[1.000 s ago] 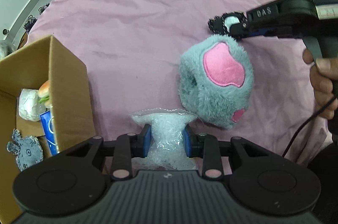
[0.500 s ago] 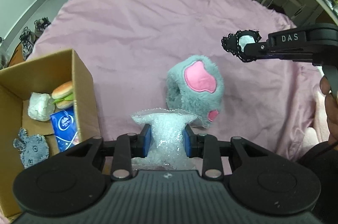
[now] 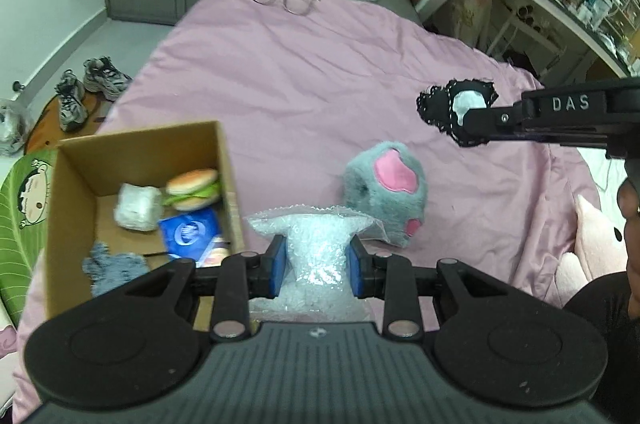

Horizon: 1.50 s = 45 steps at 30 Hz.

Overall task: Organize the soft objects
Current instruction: 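Carry the bag and patch plush to the box and open both tools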

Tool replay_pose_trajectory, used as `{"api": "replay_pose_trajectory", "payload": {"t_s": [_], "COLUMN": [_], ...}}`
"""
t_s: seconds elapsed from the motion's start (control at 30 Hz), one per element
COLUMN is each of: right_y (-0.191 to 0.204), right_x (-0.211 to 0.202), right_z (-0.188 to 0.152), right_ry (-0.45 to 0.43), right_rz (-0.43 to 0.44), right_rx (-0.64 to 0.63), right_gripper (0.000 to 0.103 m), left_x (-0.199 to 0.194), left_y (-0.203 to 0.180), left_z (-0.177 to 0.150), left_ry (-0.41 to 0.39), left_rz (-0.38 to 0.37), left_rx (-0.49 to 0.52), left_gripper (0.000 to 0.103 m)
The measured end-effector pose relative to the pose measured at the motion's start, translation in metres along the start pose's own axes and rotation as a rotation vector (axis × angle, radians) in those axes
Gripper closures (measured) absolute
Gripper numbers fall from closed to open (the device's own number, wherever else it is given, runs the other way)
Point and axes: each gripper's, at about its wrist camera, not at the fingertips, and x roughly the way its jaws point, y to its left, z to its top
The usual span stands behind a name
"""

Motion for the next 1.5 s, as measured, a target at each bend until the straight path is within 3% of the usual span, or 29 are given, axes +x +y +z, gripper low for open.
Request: {"api": "replay_pose_trajectory", "payload": {"t_s": [0.4,0.9,1.37,1.47,1.5], "right_y": [0.068,0.133,0.166,0.167,0.166], "right_x": [0.001,0.018,0.034,0.037,0.037], "right_z": [-0.017,-0.048,-0.059,-0.063,-0.063], "right_ry": [0.011,0.114,0.174,0.209,0.219], "right_rz": [0.038,0.028,0.061,0.081,0.087], "right_rx": [-0.045,-0.128,-0.149,-0.136,-0.131], "right_gripper": [0.087,0.086,0.086,0.073,0.053], "left_x": [-0.021,-0.020,-0.040,-0.043,-0.044], "left_y": [0.059,0.106,0.131,0.134,0.134], "left_z": [-0.018,-0.030,-0.029,-0.028,-0.028], "left_ry": [-0.028,-0.009,-0.052,-0.056,-0.055], "left_rz": [0.050,0.029,0.013,0.019,0.021], "left_rx": [-0.066,-0.096,-0.122,-0.130,-0.133], "left_gripper": [0.073,0.072,0.067,0.067,0.066]}}
